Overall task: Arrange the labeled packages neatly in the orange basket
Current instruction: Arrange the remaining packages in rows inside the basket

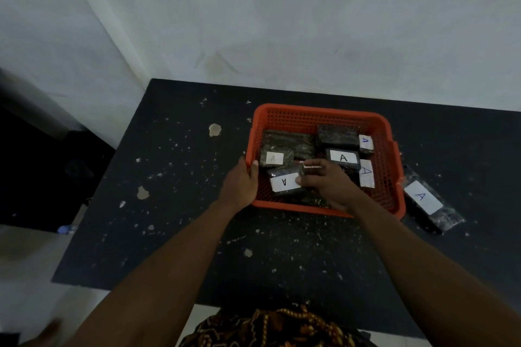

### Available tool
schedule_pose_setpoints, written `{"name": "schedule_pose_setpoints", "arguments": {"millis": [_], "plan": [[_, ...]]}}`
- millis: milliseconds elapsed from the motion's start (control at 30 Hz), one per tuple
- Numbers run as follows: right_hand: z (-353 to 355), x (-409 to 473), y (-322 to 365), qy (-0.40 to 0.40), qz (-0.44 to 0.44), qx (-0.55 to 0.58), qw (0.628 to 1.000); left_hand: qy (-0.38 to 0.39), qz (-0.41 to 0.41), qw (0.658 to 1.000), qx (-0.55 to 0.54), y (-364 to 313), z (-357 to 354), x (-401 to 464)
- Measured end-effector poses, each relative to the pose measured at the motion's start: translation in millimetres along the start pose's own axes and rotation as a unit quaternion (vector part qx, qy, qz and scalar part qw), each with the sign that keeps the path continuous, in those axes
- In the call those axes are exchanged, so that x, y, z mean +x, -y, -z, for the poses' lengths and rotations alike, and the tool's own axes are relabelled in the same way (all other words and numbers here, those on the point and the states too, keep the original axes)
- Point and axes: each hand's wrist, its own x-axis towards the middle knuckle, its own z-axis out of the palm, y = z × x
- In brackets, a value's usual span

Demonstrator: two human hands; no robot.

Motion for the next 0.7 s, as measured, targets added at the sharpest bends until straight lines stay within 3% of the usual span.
{"name": "schedule_pose_setpoints", "arguments": {"millis": [367,567,700], "plan": [[3,8,5,0.0,-0.034,0.123,0.992,-0.01,-0.008,1.0,0.001,4,-2,3],[-4,11,15,-0.067,0.018,0.004,0.998,-0.008,-0.009,1.0,0.014,4,-2,2],[-11,11,19,-0.043,0.033,-0.082,0.995,-0.009,-0.006,1.0,0.007,3,-1,2]]}}
